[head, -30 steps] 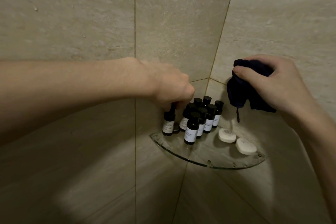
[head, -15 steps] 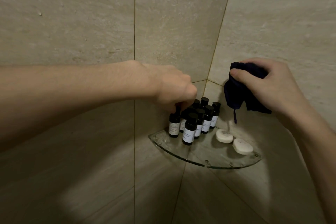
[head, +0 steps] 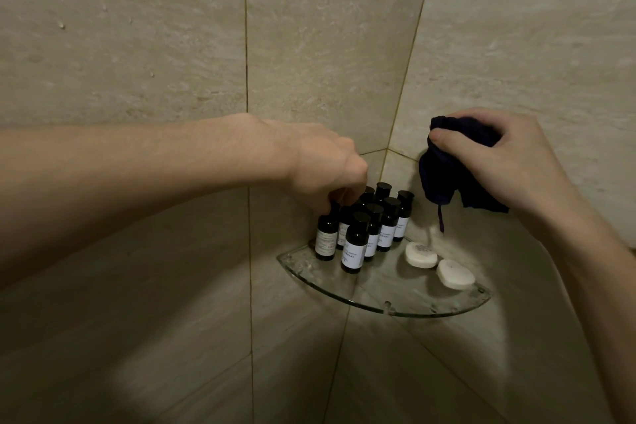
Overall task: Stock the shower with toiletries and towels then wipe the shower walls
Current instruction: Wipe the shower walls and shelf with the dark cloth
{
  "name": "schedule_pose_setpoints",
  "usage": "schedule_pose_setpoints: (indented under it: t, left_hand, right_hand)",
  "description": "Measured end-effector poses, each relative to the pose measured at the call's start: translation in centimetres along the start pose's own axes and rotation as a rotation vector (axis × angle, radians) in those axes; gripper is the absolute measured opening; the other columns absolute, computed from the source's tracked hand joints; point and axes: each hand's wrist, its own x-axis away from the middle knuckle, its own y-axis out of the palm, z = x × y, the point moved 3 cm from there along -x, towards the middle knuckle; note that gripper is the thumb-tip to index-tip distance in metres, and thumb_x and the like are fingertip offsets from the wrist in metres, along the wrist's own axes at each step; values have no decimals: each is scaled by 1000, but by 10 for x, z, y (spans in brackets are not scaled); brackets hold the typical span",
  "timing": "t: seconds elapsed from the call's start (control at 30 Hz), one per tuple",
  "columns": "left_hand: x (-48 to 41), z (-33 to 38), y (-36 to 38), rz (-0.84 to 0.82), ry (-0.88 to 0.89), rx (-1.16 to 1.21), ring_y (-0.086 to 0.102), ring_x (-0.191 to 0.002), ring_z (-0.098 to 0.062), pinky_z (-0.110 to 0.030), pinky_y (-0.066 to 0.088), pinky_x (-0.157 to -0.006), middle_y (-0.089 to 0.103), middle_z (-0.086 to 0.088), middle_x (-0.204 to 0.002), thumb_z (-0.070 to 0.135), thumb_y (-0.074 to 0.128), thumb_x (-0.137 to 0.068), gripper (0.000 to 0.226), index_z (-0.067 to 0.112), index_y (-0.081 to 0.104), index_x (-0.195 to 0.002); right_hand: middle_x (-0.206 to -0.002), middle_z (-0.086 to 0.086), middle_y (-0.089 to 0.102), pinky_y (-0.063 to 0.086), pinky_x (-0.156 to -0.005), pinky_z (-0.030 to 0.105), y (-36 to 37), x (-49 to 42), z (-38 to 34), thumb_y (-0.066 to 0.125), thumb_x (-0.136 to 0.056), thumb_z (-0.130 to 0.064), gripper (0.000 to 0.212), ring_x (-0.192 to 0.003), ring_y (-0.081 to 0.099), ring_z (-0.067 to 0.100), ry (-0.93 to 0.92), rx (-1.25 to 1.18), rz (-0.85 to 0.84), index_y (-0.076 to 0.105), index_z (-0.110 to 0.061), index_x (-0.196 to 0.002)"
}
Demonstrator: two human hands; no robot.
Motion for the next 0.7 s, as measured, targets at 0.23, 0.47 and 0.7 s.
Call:
schedule_pose_setpoints:
  t: [0.23, 0.47, 0.7]
  left_hand:
    - [2, -10, -12, 120, 2, 218, 56, -79, -1, -16, 46, -73, 72, 9, -104, 31, 66, -94, 27, 23, 70, -120]
    - [-8, 6, -15, 287, -130, 168, 60, -76, -14, -30, 51, -63, 63, 11, -82, 61, 52, -92, 35, 30, 66, -100]
    - [-16, 2, -50, 702, -216, 497, 59, -74, -13, -27, 44, -68, 66, 6, -83, 42, 49, -99, 32, 22, 73, -98]
  right_hand:
    - [-76, 0, 71, 55, -41, 43, 0, -1, 2, 72, -88, -32, 9, -58, 69, 35, -2, 7, 1, 74, -24, -92]
    - [-80, 4, 72, 54, -42, 37, -1, 5, 3, 72, -88, -32, 11, -63, 69, 35, 15, -20, 9, 74, -24, -94]
    - [-96, -13, 72, 56, -78, 29, -13, 19, 0, 68, -90, -38, 20, -88, 68, 3, -115, -63, 221, 71, -30, -108]
